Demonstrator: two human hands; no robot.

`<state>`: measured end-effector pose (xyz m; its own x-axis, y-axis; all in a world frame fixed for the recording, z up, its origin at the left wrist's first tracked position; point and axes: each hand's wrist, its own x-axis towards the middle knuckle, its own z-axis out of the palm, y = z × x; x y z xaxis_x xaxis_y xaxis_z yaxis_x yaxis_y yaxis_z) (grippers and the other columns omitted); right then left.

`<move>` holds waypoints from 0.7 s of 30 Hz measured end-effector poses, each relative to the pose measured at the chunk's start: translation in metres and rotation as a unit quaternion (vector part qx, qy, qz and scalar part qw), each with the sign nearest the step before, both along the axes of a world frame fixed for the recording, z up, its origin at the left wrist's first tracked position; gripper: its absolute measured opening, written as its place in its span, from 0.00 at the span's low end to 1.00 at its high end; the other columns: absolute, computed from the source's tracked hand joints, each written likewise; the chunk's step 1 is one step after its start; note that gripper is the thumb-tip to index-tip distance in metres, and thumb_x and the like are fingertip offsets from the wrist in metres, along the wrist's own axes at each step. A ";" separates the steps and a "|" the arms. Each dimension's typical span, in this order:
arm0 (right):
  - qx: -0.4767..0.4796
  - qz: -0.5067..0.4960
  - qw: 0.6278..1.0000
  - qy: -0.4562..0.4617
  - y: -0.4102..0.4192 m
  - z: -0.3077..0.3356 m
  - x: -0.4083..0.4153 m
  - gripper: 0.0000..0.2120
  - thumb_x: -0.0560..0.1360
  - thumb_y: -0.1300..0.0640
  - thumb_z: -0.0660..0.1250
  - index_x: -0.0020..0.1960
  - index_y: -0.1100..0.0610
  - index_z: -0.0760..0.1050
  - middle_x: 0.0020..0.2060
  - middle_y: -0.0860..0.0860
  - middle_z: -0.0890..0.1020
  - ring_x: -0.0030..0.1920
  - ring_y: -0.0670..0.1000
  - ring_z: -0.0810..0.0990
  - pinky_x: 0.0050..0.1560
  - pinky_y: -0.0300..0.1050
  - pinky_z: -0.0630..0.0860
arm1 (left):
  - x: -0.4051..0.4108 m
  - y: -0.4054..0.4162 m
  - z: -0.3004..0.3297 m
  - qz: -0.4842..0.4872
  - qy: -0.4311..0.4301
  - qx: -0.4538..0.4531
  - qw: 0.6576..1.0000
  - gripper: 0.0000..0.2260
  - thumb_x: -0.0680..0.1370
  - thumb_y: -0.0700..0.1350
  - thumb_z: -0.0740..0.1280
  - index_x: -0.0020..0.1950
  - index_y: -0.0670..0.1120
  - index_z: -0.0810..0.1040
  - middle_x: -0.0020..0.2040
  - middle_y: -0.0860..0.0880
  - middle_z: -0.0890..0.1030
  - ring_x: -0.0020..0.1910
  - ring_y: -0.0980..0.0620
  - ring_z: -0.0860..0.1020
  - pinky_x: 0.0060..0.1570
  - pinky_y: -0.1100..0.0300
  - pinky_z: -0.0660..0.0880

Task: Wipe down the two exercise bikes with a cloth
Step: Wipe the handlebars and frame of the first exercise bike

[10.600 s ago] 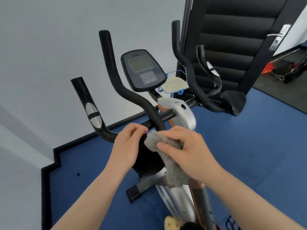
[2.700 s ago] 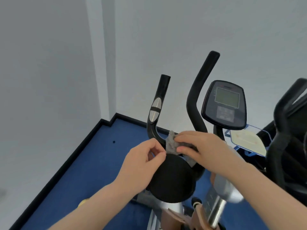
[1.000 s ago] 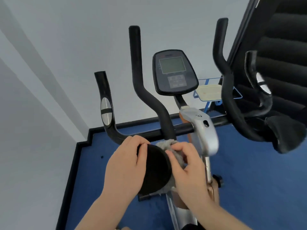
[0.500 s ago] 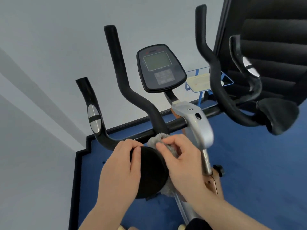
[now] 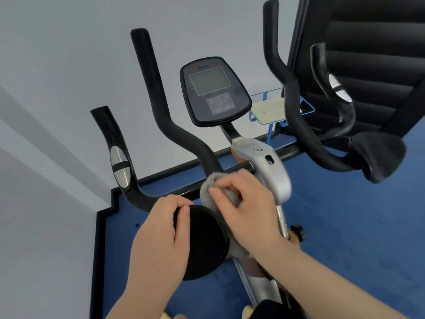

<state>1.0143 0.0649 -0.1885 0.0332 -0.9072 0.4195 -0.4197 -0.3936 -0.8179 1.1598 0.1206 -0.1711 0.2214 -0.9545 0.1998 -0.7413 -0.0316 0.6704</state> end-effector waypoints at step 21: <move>-0.006 -0.005 1.000 -0.021 -0.007 -0.005 0.009 0.04 0.75 0.53 0.70 0.45 0.53 0.78 0.40 0.43 0.78 0.43 0.44 0.78 0.43 0.42 0.76 | 0.000 0.001 0.000 0.013 -0.005 0.006 1.000 0.07 0.79 0.52 0.58 0.51 0.59 0.76 0.47 0.65 0.78 0.52 0.68 0.73 0.45 0.76 0.66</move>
